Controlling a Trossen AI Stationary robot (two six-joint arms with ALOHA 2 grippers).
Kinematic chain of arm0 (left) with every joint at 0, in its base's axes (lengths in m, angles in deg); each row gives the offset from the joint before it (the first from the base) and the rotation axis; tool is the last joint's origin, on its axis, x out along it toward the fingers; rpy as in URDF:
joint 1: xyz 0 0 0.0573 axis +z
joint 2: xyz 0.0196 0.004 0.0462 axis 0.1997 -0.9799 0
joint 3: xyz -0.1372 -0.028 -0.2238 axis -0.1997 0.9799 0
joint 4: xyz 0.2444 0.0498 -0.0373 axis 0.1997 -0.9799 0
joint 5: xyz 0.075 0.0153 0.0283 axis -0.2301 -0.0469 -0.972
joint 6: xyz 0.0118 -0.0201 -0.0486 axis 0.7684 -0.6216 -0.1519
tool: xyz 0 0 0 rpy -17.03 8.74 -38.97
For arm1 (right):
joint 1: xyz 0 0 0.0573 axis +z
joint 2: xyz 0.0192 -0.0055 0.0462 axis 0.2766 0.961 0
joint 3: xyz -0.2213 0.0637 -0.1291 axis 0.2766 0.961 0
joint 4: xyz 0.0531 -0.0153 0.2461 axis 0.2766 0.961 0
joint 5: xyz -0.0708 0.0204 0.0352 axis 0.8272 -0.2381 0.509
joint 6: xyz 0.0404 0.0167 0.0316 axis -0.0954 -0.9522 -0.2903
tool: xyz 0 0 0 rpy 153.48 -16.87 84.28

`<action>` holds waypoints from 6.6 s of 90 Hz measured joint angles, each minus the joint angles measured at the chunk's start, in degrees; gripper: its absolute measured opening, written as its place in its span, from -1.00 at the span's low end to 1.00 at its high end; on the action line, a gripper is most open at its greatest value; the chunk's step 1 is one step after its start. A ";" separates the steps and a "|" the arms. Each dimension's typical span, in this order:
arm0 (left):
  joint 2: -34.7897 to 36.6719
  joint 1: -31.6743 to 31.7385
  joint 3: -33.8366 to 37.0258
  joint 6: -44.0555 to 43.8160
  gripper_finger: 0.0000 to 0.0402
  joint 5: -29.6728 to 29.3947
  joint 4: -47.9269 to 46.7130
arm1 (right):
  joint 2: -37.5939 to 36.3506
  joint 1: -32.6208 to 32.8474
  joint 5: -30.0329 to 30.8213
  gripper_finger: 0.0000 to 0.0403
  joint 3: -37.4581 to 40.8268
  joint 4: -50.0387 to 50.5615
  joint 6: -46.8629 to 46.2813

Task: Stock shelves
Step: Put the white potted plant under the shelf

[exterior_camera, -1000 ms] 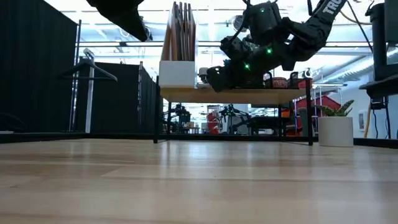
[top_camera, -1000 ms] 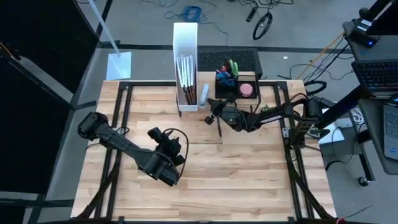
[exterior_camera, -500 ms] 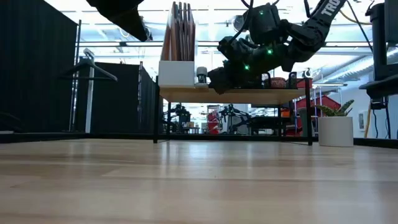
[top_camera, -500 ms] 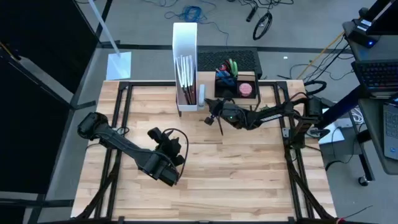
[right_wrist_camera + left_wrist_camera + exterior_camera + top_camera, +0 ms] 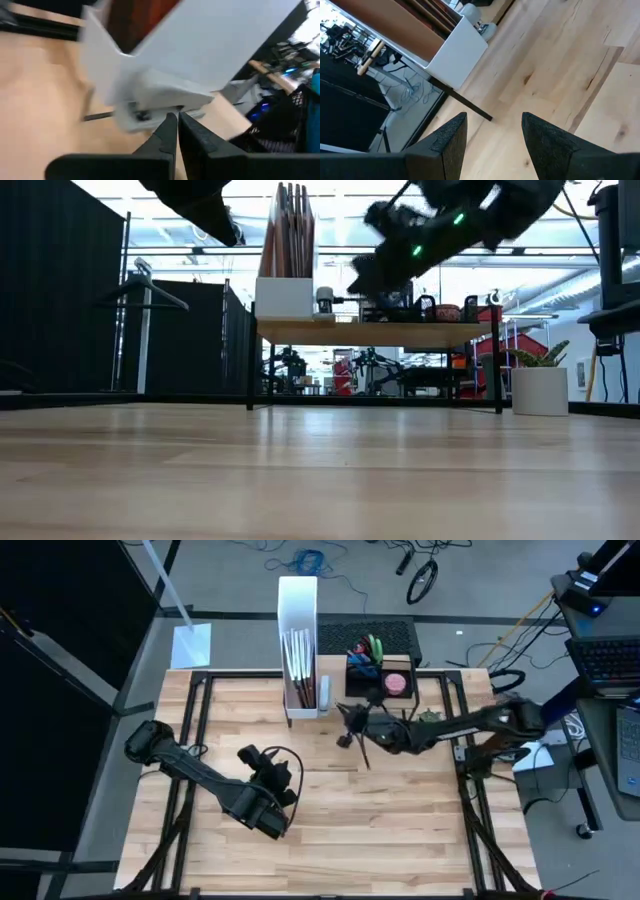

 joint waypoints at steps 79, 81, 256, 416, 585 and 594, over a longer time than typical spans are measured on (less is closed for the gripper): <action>0.00 -0.02 0.00 0.44 -0.12 -0.18 1.40 | -27.52 11.62 -6.05 -0.09 0.49 91.75 -50.75; 0.00 -0.02 0.00 0.44 -0.12 -0.03 1.37 | -27.52 11.17 -6.08 -0.09 0.67 91.72 -49.70; 19.12 0.57 11.72 9.57 -0.12 4.94 -1.78 | -13.94 -16.26 -19.35 -0.22 2.29 81.65 -37.49; 19.12 0.57 11.72 10.95 -0.12 4.44 -1.74 | -14.02 -3.13 -24.72 -1.00 -1.20 88.77 -46.14; 19.12 0.57 11.69 12.37 -0.12 4.74 -1.65 | 22.53 -4.52 -25.40 -0.86 -35.36 75.38 -11.01; 19.11 0.57 11.69 12.35 -0.12 4.79 -1.66 | 22.53 -4.50 -25.30 -0.81 -35.36 75.39 -10.32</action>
